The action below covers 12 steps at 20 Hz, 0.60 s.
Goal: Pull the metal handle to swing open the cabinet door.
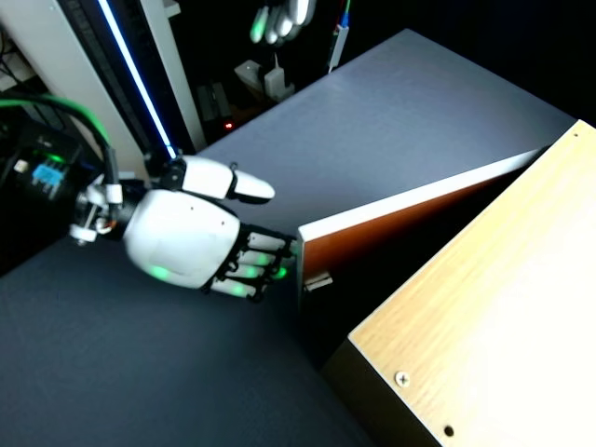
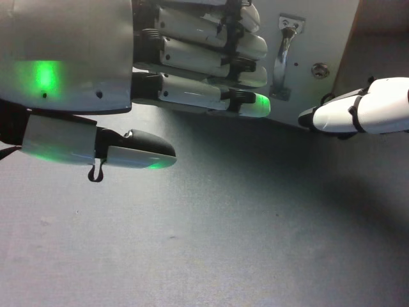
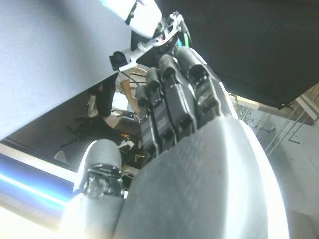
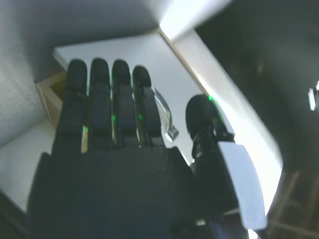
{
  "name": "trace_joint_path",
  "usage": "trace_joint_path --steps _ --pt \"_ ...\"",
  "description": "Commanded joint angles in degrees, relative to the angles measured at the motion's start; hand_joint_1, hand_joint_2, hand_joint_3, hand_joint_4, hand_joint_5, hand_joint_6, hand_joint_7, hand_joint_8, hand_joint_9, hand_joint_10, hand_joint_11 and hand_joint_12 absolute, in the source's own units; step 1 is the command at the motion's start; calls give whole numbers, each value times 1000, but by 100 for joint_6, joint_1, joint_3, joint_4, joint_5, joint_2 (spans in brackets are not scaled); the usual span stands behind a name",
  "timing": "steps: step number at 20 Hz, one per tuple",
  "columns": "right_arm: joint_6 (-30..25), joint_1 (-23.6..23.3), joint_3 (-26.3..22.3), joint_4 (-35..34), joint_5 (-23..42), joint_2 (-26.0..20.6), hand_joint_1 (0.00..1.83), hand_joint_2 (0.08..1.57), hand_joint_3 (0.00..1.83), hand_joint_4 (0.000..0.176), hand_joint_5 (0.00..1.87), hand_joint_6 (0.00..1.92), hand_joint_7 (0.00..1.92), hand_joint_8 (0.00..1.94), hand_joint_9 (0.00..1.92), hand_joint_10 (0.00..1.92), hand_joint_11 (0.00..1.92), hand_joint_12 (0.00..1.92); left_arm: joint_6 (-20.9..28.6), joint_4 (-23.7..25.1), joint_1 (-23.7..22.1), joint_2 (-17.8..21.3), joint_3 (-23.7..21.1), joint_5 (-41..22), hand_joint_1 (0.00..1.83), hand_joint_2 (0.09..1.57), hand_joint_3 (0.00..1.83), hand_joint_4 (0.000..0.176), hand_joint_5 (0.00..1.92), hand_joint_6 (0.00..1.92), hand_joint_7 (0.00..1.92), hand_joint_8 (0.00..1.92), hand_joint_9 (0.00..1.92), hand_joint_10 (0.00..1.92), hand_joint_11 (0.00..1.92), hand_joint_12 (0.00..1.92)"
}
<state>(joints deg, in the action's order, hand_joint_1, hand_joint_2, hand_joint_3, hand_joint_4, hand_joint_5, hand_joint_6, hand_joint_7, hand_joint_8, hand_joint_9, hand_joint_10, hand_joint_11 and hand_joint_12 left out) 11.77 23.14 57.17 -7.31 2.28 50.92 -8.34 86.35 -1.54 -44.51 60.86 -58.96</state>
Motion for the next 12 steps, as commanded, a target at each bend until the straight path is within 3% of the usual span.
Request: trace_joint_path --steps 1,5,12 --pt "-44 -17 18 161 559 -48 0 1540 0 0 356 0 368 2 313 1 0 797 -50 -552 -47 39 8 -140 0 1557 5 0 408 10 434 7 399 7 57 775" --pt "-44 71 25 1030 558 -107 0 1533 0 0 337 0 343 0 298 0 0 784 -50 -552 -47 39 8 -139 0 1570 10 0 403 5 425 1 394 3 62 778" --pt "-43 174 280 1679 558 -181 0 1516 0 0 327 0 345 1 298 2 0 803 -50 -552 -47 39 8 -139 0 1565 7 0 389 0 414 0 385 0 51 770"
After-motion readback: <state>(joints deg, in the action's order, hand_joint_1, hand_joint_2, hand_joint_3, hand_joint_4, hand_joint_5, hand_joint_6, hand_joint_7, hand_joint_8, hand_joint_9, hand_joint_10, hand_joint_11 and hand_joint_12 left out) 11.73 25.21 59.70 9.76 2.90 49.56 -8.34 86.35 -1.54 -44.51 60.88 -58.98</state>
